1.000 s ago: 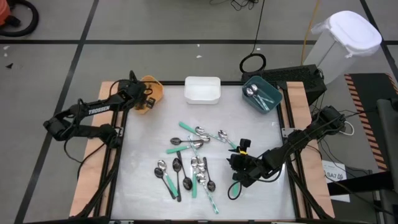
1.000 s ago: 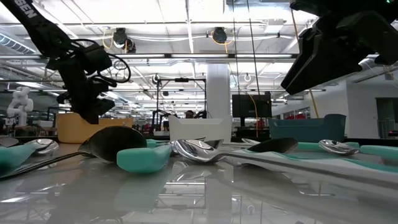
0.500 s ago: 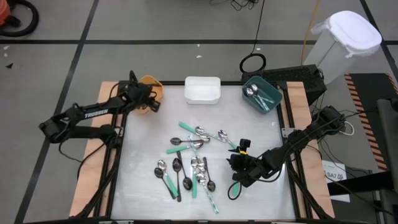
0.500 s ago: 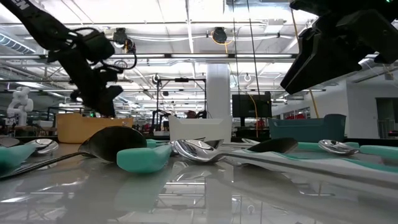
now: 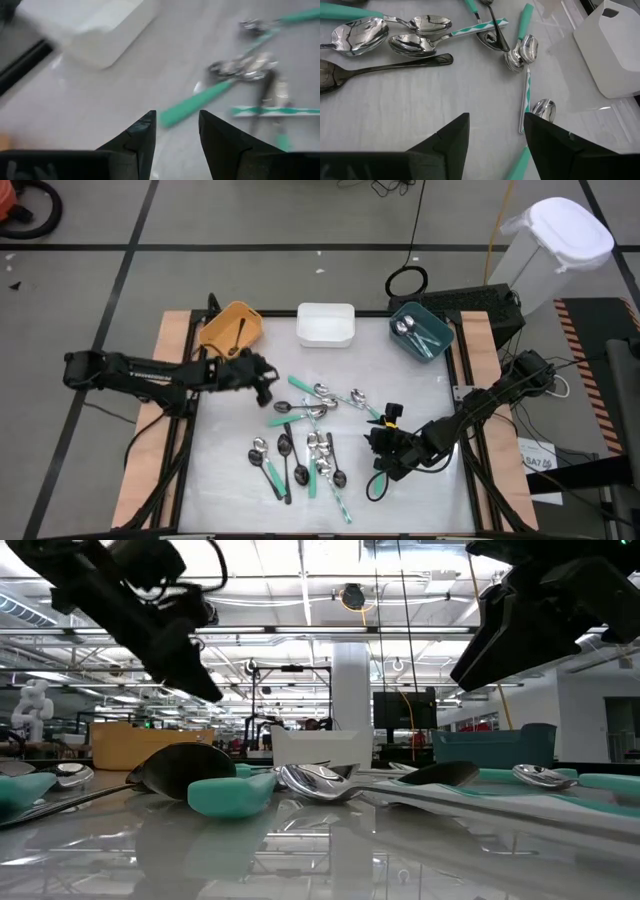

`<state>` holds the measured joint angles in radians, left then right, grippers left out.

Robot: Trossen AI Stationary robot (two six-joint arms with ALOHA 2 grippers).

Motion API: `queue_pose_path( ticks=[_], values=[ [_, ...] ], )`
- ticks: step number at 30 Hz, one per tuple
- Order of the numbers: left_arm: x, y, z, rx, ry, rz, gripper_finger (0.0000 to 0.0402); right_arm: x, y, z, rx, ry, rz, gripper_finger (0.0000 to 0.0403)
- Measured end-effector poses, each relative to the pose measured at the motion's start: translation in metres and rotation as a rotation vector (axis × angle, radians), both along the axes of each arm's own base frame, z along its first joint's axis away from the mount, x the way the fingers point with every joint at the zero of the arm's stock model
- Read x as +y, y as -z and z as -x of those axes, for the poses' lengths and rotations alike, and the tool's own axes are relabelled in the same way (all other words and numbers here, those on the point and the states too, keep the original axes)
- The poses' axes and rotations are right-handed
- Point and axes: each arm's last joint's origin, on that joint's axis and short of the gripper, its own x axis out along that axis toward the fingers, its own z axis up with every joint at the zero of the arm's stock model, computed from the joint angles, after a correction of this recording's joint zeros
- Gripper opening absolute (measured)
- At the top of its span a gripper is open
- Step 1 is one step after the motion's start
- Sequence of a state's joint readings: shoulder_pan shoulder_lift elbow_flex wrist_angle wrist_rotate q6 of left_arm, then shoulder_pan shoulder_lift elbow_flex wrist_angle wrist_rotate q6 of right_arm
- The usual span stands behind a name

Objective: Sort silverware by color (type)
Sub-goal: Put the black spoon into the orange bin

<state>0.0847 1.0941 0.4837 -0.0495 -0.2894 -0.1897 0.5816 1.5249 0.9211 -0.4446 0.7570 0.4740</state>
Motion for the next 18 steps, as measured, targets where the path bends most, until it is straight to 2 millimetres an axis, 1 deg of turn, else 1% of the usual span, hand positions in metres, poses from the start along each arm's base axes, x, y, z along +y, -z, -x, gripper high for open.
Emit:
queue_pose_path(
  ticks=[4, 8, 11, 14, 18],
  values=[
    [-0.023, -0.001, -0.003, -0.001, 0.139, -0.042, 0.0149, 0.0, 0.0, -0.001, -0.008, 0.0, -0.005, 0.0184],
    [-0.039, -0.001, -0.002, 0.023, 0.259, -0.107, 0.0149, 0.001, -0.001, -0.001, -0.012, 0.0, -0.009, 0.0184],
    [-0.046, 0.001, -0.004, 0.025, 0.3, -0.118, 0.0149, 0.001, -0.001, -0.001, -0.012, -0.001, -0.009, 0.0184],
    [-0.05, 0.005, -0.007, 0.024, 0.292, -0.087, 0.0149, 0.001, -0.001, -0.001, -0.01, -0.006, -0.005, 0.0184],
    [-0.052, 0.018, -0.015, 0.049, 0.276, -0.064, 0.0149, 0.001, -0.001, -0.002, -0.014, -0.008, -0.005, 0.0184]
  ],
)
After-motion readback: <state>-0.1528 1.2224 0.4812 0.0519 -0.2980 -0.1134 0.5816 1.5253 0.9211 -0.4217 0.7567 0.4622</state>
